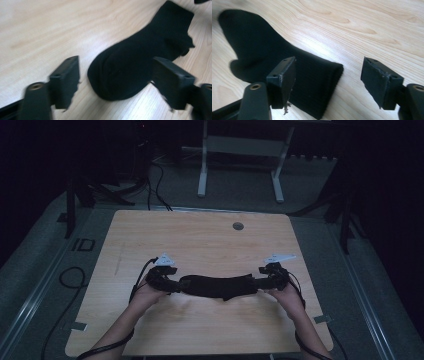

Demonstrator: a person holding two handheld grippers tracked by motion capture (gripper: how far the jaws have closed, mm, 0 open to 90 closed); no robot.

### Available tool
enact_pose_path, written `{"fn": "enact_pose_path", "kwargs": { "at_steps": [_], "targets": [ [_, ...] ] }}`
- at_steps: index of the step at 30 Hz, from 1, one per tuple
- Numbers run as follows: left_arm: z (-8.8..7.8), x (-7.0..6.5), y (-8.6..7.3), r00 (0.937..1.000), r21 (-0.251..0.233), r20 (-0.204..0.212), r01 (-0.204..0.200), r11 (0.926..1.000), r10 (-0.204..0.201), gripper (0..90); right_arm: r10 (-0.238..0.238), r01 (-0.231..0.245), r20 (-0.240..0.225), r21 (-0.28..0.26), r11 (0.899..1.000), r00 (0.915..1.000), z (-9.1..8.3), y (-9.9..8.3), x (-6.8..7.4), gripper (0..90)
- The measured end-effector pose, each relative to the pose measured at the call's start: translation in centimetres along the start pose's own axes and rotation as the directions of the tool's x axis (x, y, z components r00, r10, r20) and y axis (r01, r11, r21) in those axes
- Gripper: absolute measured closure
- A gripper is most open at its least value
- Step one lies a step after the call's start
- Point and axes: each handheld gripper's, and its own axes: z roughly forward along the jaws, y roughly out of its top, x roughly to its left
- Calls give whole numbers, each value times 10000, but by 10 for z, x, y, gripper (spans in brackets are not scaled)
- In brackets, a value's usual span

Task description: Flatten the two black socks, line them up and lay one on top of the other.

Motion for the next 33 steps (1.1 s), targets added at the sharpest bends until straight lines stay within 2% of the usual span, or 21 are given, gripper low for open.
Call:
{"fn": "enact_pose_path", "kwargs": {
  "at_steps": [1, 2, 3, 5, 6, 8, 15, 19, 21, 23, 33],
  "targets": [
    [0, 0, 0, 10000, 0, 0, 0, 10000, 0, 159, -89, 89, -124, 15, 10000, 9999, 0, 0, 1, 188],
    [-1, -2, 0, 9999, -54, -140, -73, 10000, 73, 143, -200, 201, -119, 28, 9998, 9997, 0, 0, 2, 161],
    [-2, -4, -2, 9993, -179, -268, -262, 9995, 257, 143, -251, 251, -45, -27, 9997, 9997, 1, 0, 3, 167],
    [-2, -4, -4, 9991, -324, -372, -223, 9992, 211, 112, -138, 137, -139, -95, 9999, 9998, 1, -1, 3, 166],
    [-1, -3, -6, 9985, -328, -526, -138, 9994, 121, 72, -279, 278, -96, -102, 9996, 9996, 3, -2, 4, 136],
    [1, -2, -9, 9978, -261, -660, 43, 9996, -60, 16, -408, 407, -78, -136, 9991, 9991, 4, -3, 5, 133],
    [-2, 0, -19, 9957, -240, -892, 247, 9994, -268, 16, -539, 541, 83, -244, 9982, 9985, 4, -11, 5, 131],
    [-5, 0, -26, 9944, -211, -1034, 183, 9996, -204, 16, -492, 500, 250, -317, 9982, 9985, 2, -15, 2, 132],
    [-8, -1, -29, 9964, -329, -824, 191, 9993, -218, 16, -467, 478, 310, -342, 9983, 9984, 0, -17, 1, 132],
    [-8, -1, -30, 9961, -239, -870, 142, 9996, -162, 17, -444, 456, 337, -354, 9983, 9984, -1, -19, -1, 132],
    [-31, -2, -47, 9934, -698, -1115, 191, 9974, -268, 17, -285, 298, 510, -249, 9992, 9983, -11, -31, -10, 135]
  ]
}}
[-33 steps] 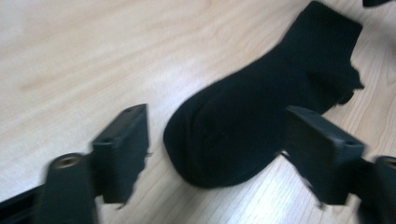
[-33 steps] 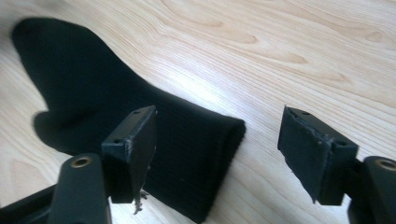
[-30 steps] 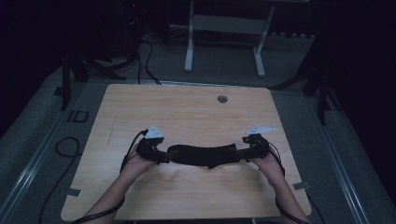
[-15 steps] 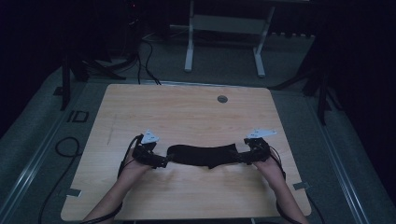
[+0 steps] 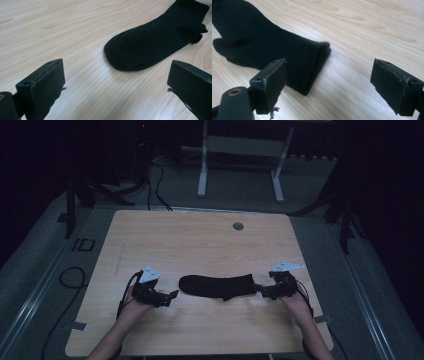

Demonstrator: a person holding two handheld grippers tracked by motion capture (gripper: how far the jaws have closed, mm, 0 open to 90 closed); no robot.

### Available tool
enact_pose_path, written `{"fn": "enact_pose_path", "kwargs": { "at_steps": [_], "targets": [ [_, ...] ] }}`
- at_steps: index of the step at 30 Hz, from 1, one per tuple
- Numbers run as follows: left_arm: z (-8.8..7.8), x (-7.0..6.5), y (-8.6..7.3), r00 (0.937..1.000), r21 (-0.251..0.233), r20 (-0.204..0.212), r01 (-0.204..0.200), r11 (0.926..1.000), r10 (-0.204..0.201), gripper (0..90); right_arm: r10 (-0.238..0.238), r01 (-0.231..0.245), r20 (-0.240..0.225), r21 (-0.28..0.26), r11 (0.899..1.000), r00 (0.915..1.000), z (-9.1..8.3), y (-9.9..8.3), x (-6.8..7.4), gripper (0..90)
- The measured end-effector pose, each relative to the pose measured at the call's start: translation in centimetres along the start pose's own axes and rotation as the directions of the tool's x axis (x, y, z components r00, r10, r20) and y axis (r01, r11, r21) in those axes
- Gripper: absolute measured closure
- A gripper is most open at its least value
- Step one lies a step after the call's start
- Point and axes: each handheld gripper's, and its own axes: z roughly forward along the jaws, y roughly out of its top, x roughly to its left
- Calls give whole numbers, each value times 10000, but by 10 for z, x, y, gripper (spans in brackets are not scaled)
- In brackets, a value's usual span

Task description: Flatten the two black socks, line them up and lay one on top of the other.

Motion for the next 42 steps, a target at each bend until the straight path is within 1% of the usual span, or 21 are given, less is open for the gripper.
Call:
{"fn": "enact_pose_path", "kwargs": {
  "at_steps": [3, 5, 6, 10, 12, 16, 18, 22, 24, 25, 27, 29, 31, 36, 39, 42],
  "targets": [
    [-5, 3, -4, 10000, -25, -55, 57, 10000, -57, 17, 22, -22, 30, 46, 10000, 10000, -3, -4, -2, 135],
    [-9, 6, -9, 9998, -91, -65, 208, 9997, -208, 17, 115, -115, 49, 77, 9999, 9999, -6, -9, -4, 135],
    [-11, 8, -13, 9995, -157, -6, 311, 9994, -311, 17, 129, -129, 79, 77, 9999, 9999, -7, -11, -5, 136],
    [-16, 13, -21, 9986, -140, -64, 526, 9985, -527, 17, 348, -349, 164, 82, 9994, 9993, -13, -21, -11, 136],
    [-18, 15, -26, 9982, -177, -2, 597, 9981, -597, 17, 432, -433, 253, 65, 9990, 9987, -16, -26, -14, 137],
    [-23, 18, -32, 9974, -103, -181, 702, 9975, -704, 17, 685, -686, 393, 27, 9976, 9969, -24, -35, -19, 137],
    [-25, 19, -35, 9971, -152, -141, 742, 9971, -744, 17, 731, -734, 503, 43, 9973, 9961, -26, -39, -21, 138],
    [-30, 18, -40, 9967, -152, -327, 738, 9972, -742, 17, 860, -864, 643, 38, 9963, 9942, -32, -47, -23, 138],
    [-32, 19, -41, 9969, -205, -257, 736, 9971, -741, 17, 924, -928, 681, 28, 9957, 9934, -35, -51, -24, 138],
    [-33, 19, -42, 9968, -243, -289, 739, 9970, -746, 17, 948, -953, 729, 23, 9954, 9928, -37, -52, -24, 138],
    [-36, 19, -44, 9968, -415, -196, 771, 9962, -779, 17, 995, -998, 817, -4, 9950, 9917, -40, -56, -26, 138],
    [-39, 20, -45, 9977, -690, -76, 670, 9954, -677, 17, 1125, -1124, 886, -65, 9936, 9897, -43, -60, -28, 138],
    [-41, 20, -46, 9981, -772, -127, 599, 9952, -611, 17, 1207, -1207, 942, -57, 9927, 9882, -46, -63, -30, 138],
    [-42, 21, -49, 9978, -720, -221, 608, 9955, -625, 17, 1385, -1379, 997, -122, 9904, 9853, -51, -70, -33, 139],
    [-42, 20, -50, 9977, -744, -199, 627, 9953, -643, 17, 1559, -1546, 1017, -215, 9878, 9825, -53, -74, -35, 140],
    [-42, 20, -52, 9981, -719, -210, 556, 9959, -572, 17, 1711, -1686, 1008, -327, 9851, 9801, -55, -77, -35, 140]
  ]
}}
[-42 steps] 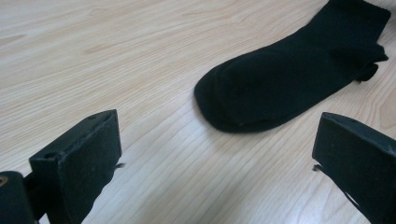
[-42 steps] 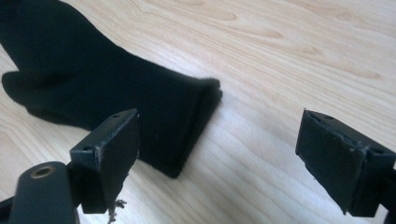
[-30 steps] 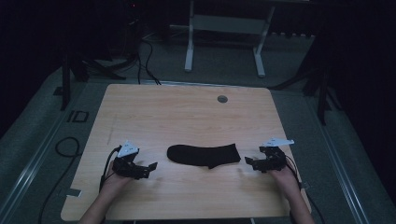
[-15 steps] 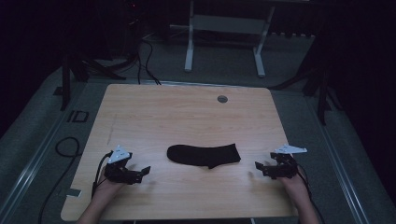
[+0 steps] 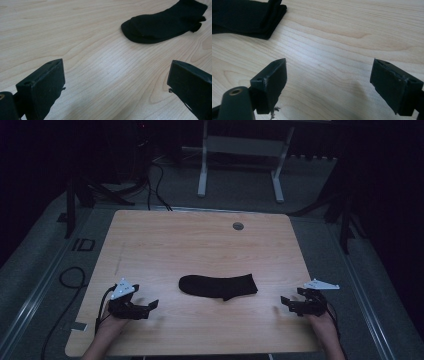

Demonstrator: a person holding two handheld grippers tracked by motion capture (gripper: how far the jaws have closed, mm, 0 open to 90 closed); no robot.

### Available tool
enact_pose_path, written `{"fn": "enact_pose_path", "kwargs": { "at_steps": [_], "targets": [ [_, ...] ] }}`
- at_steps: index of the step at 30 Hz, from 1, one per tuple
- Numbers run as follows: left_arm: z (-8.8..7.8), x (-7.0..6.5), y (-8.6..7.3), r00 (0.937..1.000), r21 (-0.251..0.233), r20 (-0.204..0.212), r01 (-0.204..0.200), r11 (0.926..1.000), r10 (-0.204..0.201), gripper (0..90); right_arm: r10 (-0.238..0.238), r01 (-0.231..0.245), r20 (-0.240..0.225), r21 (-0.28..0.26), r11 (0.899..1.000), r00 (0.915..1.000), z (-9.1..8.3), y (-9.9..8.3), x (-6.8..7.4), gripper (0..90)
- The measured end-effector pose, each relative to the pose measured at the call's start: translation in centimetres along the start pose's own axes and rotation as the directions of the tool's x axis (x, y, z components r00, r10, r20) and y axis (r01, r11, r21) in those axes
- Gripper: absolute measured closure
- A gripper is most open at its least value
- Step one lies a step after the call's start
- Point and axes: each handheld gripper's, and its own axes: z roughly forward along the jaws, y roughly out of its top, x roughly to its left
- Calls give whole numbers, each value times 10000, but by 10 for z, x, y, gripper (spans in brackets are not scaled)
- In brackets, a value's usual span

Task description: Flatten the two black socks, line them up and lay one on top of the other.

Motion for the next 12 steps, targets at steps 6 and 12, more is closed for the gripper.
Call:
{"fn": "enact_pose_path", "kwargs": {
  "at_steps": [6, 12],
  "targets": [
    [1, -3, -3, 9998, -25, 12, -184, 9998, 184, 18, 73, -73, 201, 34, 10000, 9998, 0, -5, -3, 141],
    [1, -4, -3, 9997, -63, 60, -227, 9997, 227, 18, -28, 26, 258, 67, 10000, 9997, 1, -4, -2, 141]
  ]
}}
